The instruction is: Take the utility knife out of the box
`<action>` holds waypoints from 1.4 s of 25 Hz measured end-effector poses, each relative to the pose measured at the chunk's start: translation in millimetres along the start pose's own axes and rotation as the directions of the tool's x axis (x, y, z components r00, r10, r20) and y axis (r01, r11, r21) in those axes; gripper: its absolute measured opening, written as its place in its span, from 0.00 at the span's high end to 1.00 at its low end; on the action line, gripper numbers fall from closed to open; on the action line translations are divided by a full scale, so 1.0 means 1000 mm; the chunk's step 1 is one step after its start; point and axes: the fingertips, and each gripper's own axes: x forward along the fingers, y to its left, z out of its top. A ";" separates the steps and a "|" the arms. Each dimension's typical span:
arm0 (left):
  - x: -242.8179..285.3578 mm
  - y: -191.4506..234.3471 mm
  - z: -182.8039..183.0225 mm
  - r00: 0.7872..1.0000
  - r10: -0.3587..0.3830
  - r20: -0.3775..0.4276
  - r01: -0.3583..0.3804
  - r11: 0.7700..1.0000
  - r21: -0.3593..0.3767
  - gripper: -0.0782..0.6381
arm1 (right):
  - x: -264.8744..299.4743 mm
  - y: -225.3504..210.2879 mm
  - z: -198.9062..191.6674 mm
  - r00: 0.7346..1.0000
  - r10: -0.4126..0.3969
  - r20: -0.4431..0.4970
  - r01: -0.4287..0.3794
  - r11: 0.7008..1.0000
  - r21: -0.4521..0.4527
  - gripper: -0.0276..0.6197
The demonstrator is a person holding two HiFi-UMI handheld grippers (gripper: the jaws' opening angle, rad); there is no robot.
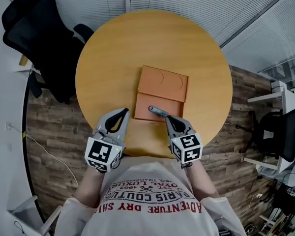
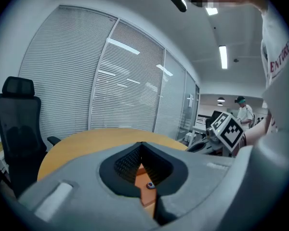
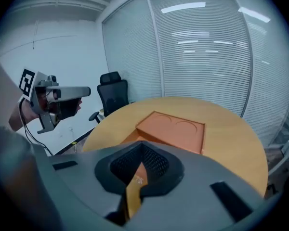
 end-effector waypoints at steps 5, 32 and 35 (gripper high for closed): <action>0.010 0.015 -0.025 0.999 -0.006 -0.039 0.003 0.998 -0.055 0.90 | 0.041 0.004 -0.022 0.985 0.060 -0.164 -0.075 0.993 -0.087 0.88; 0.032 0.030 -0.086 0.987 0.068 -0.146 -0.098 0.973 -0.209 0.90 | 0.139 -0.022 -0.092 0.829 0.035 -0.559 -0.237 0.926 -0.294 0.72; 0.030 0.031 -0.085 0.987 0.070 -0.145 -0.099 0.974 -0.202 0.90 | 0.141 -0.020 -0.092 0.834 0.038 -0.551 -0.234 0.928 -0.290 0.73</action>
